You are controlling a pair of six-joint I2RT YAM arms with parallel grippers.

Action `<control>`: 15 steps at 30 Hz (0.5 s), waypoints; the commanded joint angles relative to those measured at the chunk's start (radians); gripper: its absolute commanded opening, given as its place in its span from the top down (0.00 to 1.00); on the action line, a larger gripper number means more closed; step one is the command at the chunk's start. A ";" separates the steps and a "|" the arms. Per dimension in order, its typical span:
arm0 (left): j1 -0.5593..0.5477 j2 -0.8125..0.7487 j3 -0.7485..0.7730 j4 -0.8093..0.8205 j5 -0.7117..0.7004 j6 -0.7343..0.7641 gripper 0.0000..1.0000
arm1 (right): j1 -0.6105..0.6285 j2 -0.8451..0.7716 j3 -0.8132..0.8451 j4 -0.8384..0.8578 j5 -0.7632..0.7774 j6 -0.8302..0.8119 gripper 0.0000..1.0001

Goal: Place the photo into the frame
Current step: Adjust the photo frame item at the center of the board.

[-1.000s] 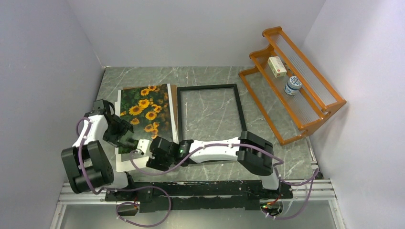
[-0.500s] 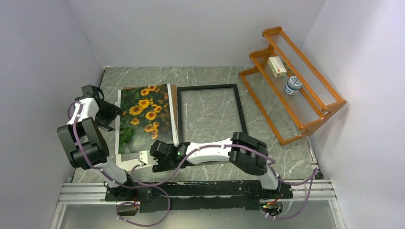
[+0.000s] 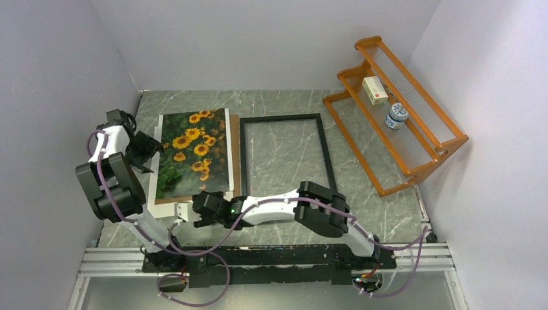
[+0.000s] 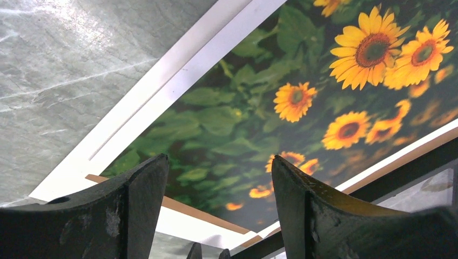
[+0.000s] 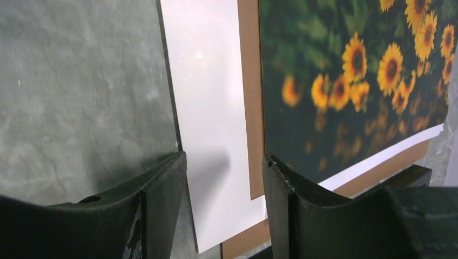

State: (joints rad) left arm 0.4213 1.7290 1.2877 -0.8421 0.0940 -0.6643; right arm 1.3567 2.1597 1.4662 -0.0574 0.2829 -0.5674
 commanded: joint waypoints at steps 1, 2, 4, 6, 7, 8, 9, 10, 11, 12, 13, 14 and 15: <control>0.007 0.020 0.043 -0.032 0.044 0.074 0.25 | 0.009 0.011 0.100 0.022 -0.041 0.103 0.42; 0.007 0.028 0.051 -0.043 0.051 0.081 0.25 | 0.007 -0.002 0.110 0.013 -0.059 0.142 0.40; 0.007 0.037 0.065 -0.041 0.081 0.105 0.25 | 0.006 -0.040 0.107 -0.002 -0.083 0.232 0.34; 0.007 0.042 0.076 -0.034 0.106 0.126 0.25 | -0.002 -0.088 0.089 -0.022 -0.113 0.337 0.29; 0.007 0.046 0.085 -0.039 0.108 0.134 0.24 | -0.008 -0.114 0.077 -0.031 -0.123 0.393 0.27; 0.007 0.049 0.090 -0.043 0.114 0.144 0.24 | -0.017 -0.141 0.064 -0.042 -0.131 0.454 0.25; 0.007 0.049 0.091 -0.040 0.119 0.154 0.24 | -0.029 -0.170 0.046 -0.047 -0.134 0.516 0.24; 0.007 0.048 0.092 -0.038 0.122 0.161 0.24 | -0.043 -0.197 0.026 -0.053 -0.139 0.599 0.24; 0.007 0.049 0.092 -0.041 0.121 0.169 0.24 | -0.066 -0.224 0.005 -0.061 -0.154 0.683 0.24; 0.007 0.048 0.092 -0.048 0.116 0.179 0.24 | -0.094 -0.254 -0.014 -0.075 -0.164 0.773 0.24; 0.007 0.049 0.093 -0.059 0.107 0.186 0.24 | -0.124 -0.271 -0.033 -0.096 -0.164 0.882 0.25; 0.007 0.047 0.090 -0.067 0.101 0.194 0.24 | -0.160 -0.290 -0.055 -0.120 -0.165 0.986 0.26; 0.007 0.044 0.086 -0.070 0.089 0.201 0.23 | -0.209 -0.305 -0.077 -0.147 -0.188 1.101 0.27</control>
State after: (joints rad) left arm 0.4244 1.7817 1.3449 -0.8814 0.1860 -0.5190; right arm 1.2900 1.9579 1.4464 -0.1356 0.1379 0.0612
